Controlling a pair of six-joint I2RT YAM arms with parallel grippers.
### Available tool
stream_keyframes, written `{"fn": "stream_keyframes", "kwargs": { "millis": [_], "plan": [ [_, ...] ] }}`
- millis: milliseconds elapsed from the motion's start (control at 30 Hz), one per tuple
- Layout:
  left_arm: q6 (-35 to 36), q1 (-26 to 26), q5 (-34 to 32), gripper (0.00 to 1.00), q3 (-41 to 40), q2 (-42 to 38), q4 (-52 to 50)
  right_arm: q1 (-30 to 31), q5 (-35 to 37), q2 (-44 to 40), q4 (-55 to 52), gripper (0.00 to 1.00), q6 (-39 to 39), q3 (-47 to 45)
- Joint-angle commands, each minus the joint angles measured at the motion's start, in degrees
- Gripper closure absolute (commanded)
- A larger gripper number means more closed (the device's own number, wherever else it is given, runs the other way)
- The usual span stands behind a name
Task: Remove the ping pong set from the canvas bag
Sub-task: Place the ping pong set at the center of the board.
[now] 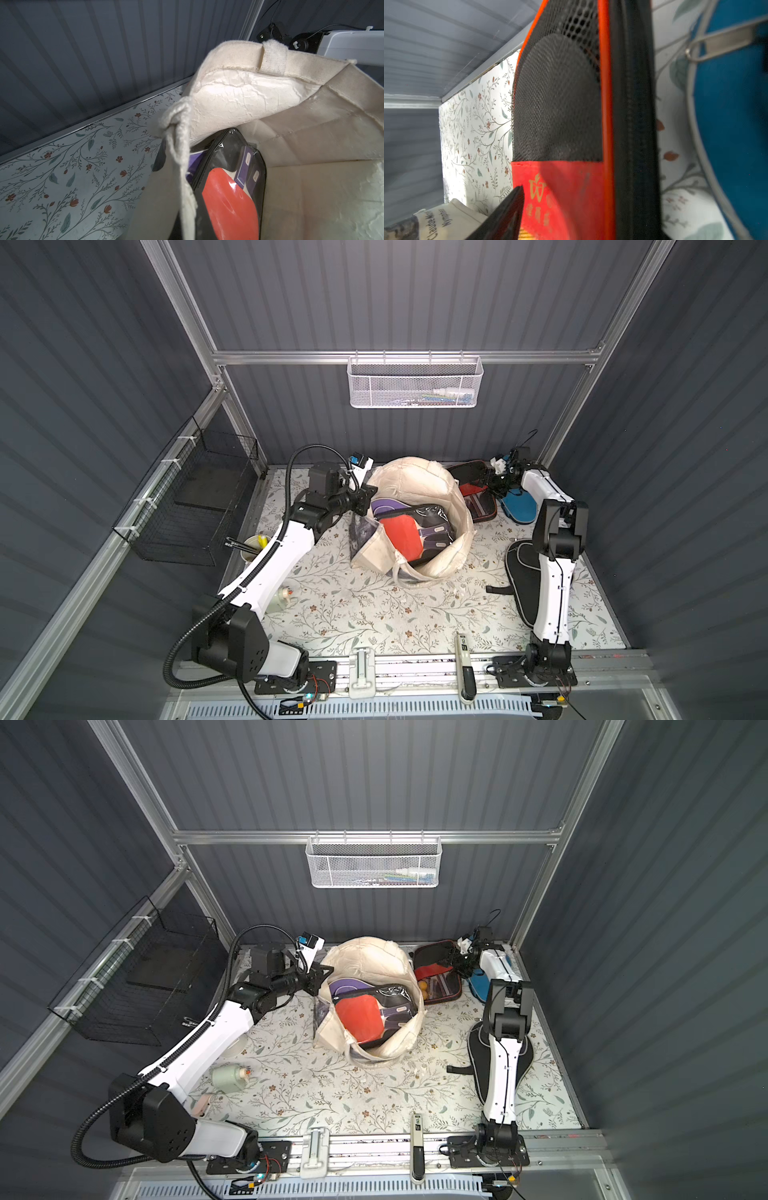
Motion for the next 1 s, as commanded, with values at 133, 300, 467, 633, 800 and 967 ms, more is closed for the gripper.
{"fn": "stream_keyframes", "kwargs": {
  "millis": [133,300,467,633,800,967],
  "plan": [
    [0.0,-0.1,2.8,1.0,1.6,-0.2,4.0,1.7,3.8,0.0,-5.9,0.19,-2.8,5.2],
    [-0.2,-0.1,3.2,1.0,1.9,0.1,4.2,2.8,6.9,0.7,-8.5,0.15,-4.2,7.3],
    [0.0,-0.1,3.2,1.0,2.0,-0.3,3.8,3.2,9.7,2.3,-11.1,0.14,-4.7,9.7],
    [0.1,-0.1,3.2,1.0,2.1,-0.3,3.7,3.4,11.3,2.6,-11.8,0.1,-5.3,9.3],
    [0.0,-0.1,3.2,1.0,1.9,-0.2,3.9,3.5,12.1,2.6,-11.7,0.05,-6.0,8.9],
    [0.1,-0.1,3.2,1.0,1.7,-0.4,3.9,3.9,13.3,2.7,-12.2,0.01,-6.9,9.1]
  ]
}}
